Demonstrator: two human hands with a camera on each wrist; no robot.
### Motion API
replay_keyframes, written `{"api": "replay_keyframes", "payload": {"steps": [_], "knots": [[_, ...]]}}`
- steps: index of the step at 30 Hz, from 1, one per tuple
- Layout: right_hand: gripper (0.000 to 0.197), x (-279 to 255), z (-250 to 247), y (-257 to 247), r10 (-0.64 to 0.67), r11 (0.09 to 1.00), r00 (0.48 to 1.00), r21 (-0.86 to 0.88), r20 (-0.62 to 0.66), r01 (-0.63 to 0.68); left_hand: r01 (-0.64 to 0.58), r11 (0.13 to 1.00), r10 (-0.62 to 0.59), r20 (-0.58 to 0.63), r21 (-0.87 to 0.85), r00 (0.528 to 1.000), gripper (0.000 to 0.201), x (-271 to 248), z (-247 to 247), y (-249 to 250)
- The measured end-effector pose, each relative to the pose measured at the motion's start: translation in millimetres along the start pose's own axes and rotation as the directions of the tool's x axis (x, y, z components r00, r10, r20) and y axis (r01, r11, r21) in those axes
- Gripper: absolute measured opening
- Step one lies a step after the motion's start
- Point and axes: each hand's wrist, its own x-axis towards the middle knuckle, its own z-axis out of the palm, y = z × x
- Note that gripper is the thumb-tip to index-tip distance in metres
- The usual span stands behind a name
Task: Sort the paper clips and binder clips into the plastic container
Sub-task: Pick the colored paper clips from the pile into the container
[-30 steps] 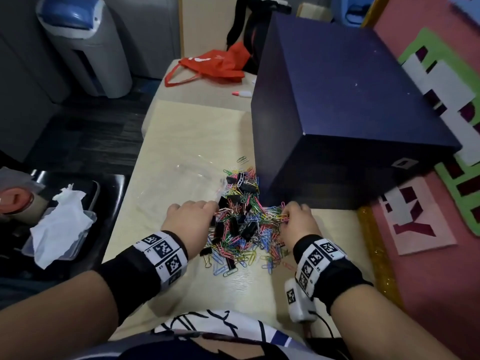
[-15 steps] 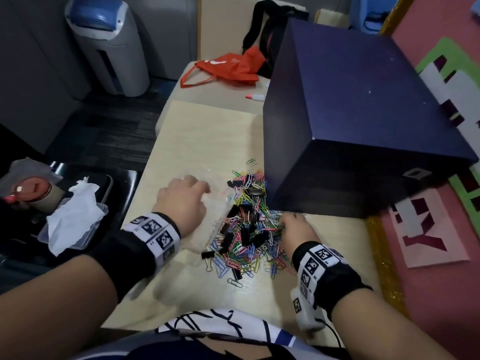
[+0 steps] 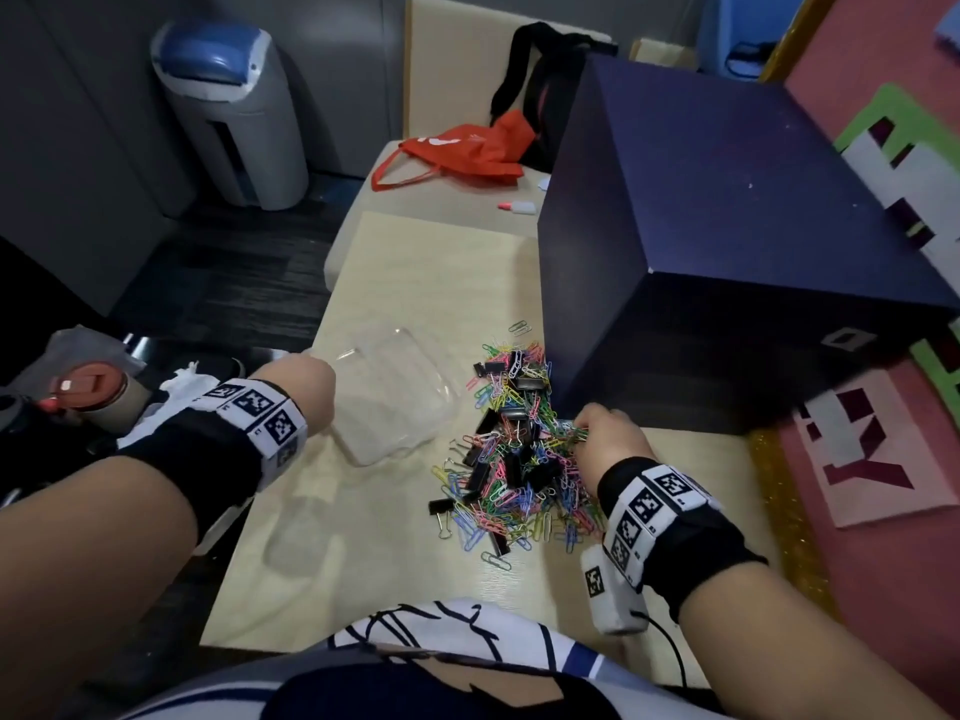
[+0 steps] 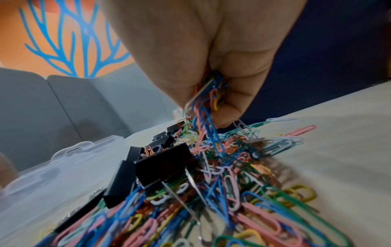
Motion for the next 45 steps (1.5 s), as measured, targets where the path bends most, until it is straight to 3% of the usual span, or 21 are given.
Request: {"api": "replay_keyframes", "payload": {"steps": [3,5,8,10,13,15,19,24,28,32,35,36,40,42,45], "knots": [[0.037,0,-1,-8,0.004,1.000,1.000,0.003,-0.014,-0.004,-0.042,0.999,0.042,0.028,0.010,0.999,0.024,-7,-1,9],[0.035,1,-2,-12,-0.001,1.000,0.999,-0.001,-0.035,0.001,-0.077,0.997,0.077,-0.017,-0.022,0.997,0.021,-13,1,18],[0.035,0,-5,-20,-0.006,1.000,0.999,-0.021,-0.042,0.005,-0.209,0.978,0.209,-0.088,0.011,0.974,0.023,-24,1,36],[0.038,-1,-9,-25,-0.003,0.998,1.000,-0.059,-0.025,0.002,-0.299,0.952,0.290,-0.129,-0.060,0.948,0.028,-30,0,48],[0.042,-5,-16,-32,-0.020,0.992,0.999,-0.127,0.035,0.025,-0.349,0.873,0.242,-0.319,-0.340,0.916,0.028,-28,-2,43],[0.039,-7,-19,-39,-0.080,0.984,0.995,-0.154,0.054,0.087,-0.328,0.866,0.155,-0.420,-0.378,0.894,0.024,-20,-5,29],[0.027,-10,-23,-61,-0.212,0.966,0.975,-0.141,0.059,0.218,-0.181,0.947,0.111,-0.258,-0.266,0.960,0.031,-8,-8,12],[0.021,-9,-18,-95,-0.318,0.948,0.932,0.026,0.173,0.318,-0.208,0.939,0.151,-0.215,-0.274,0.965,0.026,-11,-8,21],[0.005,-7,-2,-117,-0.266,0.940,0.938,0.274,0.221,0.202,-0.213,0.905,0.162,-0.165,-0.367,0.973,0.024,-16,-9,27],[0.035,0,7,-124,-0.204,0.892,0.932,0.449,0.301,0.051,-0.195,0.887,0.140,-0.157,-0.419,0.978,0.026,-18,-7,28],[0.037,-1,0,-119,-0.214,0.758,0.903,0.646,0.373,-0.087,-0.156,0.878,0.097,-0.152,-0.452,0.984,0.026,-18,-6,30],[0.036,0,-2,-114,-0.231,0.752,0.909,0.657,0.347,-0.060,-0.140,0.875,0.081,-0.145,-0.463,0.986,0.026,-18,-5,31],[0.017,2,-10,-84,-0.272,0.890,0.960,0.397,0.069,0.224,-0.071,0.870,0.000,-0.145,-0.488,0.989,0.022,-12,-1,34],[0.015,4,-13,-63,-0.239,0.951,0.970,0.210,0.031,0.228,-0.034,0.859,-0.038,-0.130,-0.512,0.991,0.022,-12,0,34],[0.025,6,-15,-30,-0.119,0.985,0.985,-0.112,0.129,0.133,0.000,0.857,-0.079,-0.131,-0.516,0.988,0.026,-12,-1,36]]}}
